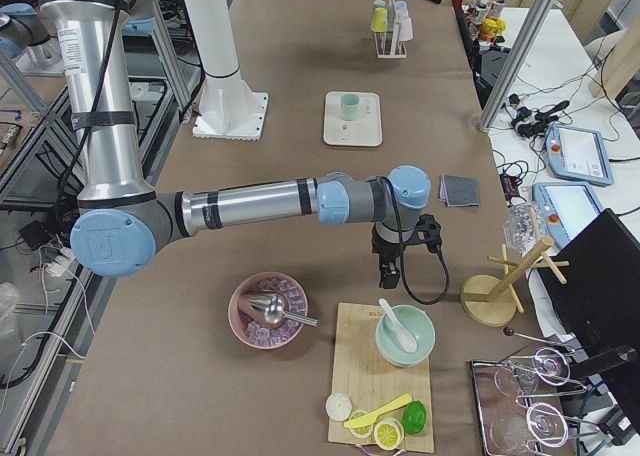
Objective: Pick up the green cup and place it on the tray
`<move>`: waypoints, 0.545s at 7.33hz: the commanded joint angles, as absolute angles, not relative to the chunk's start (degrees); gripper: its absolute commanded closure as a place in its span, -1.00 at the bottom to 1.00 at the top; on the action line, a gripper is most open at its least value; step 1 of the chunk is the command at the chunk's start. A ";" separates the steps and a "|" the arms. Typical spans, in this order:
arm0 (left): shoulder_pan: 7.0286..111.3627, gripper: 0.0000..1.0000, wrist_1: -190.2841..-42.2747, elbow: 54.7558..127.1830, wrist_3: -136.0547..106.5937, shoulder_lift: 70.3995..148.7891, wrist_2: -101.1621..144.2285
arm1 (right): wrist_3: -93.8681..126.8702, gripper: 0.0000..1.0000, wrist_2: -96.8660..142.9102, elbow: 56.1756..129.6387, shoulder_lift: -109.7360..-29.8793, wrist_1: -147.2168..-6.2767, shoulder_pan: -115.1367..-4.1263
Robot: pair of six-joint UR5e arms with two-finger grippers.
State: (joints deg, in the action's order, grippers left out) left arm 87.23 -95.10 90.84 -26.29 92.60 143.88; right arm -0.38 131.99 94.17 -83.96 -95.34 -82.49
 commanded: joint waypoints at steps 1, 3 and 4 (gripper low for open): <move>87.63 -0.95 -95.01 90.01 -25.15 90.27 142.39 | -0.35 -1.00 131.92 94.13 -83.94 -95.36 -82.00; 87.80 -0.95 -93.44 90.09 -17.86 90.00 140.89 | -0.26 -1.00 131.84 94.13 -83.94 -95.27 -81.65; 87.72 -0.95 -93.43 90.52 -17.75 89.30 140.71 | -0.35 -1.00 131.84 94.13 -83.94 -95.27 -81.56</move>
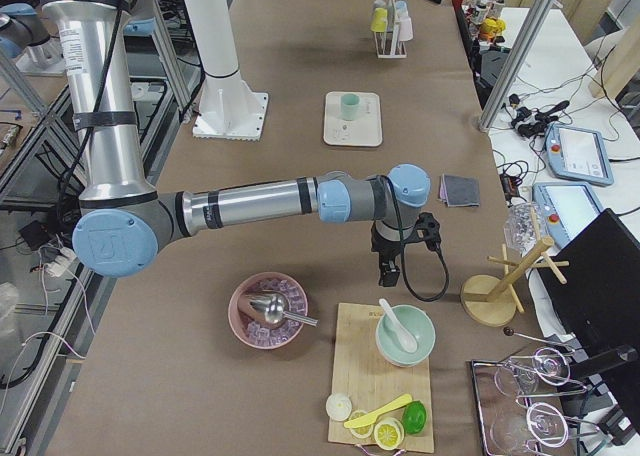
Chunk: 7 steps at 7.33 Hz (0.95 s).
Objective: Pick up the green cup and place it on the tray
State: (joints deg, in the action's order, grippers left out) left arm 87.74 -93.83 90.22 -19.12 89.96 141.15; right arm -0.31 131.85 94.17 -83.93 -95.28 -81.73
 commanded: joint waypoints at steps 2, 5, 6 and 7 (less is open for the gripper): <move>87.71 -0.95 -93.08 90.62 -17.75 89.21 140.10 | -0.26 -1.00 131.75 94.13 -83.94 -95.27 -81.56; 86.84 -0.95 -92.81 91.23 -17.49 89.56 139.13 | -0.35 -1.00 131.75 94.13 -83.94 -95.27 -81.47; 86.49 -0.95 -92.90 91.23 -17.32 89.56 138.87 | -0.35 -1.00 131.75 94.13 -83.94 -95.27 -81.47; 87.01 -0.95 -92.81 91.23 -13.31 89.21 135.82 | -0.35 -1.00 131.75 94.13 -83.94 -95.27 -81.47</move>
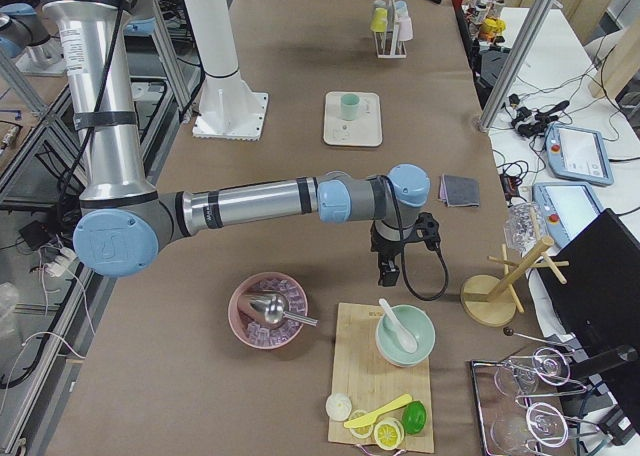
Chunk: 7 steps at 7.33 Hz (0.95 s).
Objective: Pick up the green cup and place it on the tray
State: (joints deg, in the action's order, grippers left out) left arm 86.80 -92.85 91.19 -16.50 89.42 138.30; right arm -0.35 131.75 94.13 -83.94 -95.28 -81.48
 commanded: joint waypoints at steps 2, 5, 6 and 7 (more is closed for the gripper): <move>87.53 -0.95 -91.50 91.14 -10.90 89.21 135.26 | -0.35 -1.00 131.75 94.13 -83.94 -95.27 -81.47; 88.77 -0.95 -91.58 91.05 -10.02 88.86 135.26 | -0.35 -1.00 131.75 94.04 -83.94 -95.27 -81.39; 88.94 -0.95 -91.58 92.45 -10.02 88.77 135.26 | -0.35 -1.00 131.75 94.04 -83.94 -95.27 -81.39; 88.95 -0.95 -91.58 92.72 -10.02 88.07 135.26 | -0.35 -1.00 131.75 94.04 -83.94 -95.27 -81.39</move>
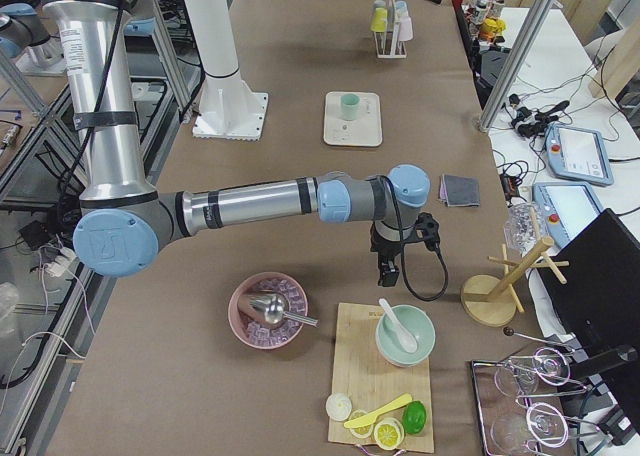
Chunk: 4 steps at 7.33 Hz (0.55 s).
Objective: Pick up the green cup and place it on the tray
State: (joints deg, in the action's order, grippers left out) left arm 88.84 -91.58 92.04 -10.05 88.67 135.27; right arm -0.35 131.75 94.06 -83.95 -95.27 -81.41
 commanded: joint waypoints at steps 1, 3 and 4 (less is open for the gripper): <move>88.95 -0.95 -91.58 92.64 -10.11 88.07 135.35 | -0.35 -1.00 131.75 93.96 -84.02 -95.27 -81.21; 88.95 -0.95 -91.85 92.64 -10.11 87.98 135.26 | -0.35 -1.00 131.66 93.87 -84.02 -95.27 -81.21; 88.95 -0.95 -91.67 92.81 -10.11 87.98 135.35 | -0.35 -1.00 131.66 93.87 -83.94 -95.27 -81.21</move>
State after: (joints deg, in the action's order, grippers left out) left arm 88.94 -91.77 92.68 -10.10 88.01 135.29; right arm -0.35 131.67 93.89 -84.00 -95.27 -81.22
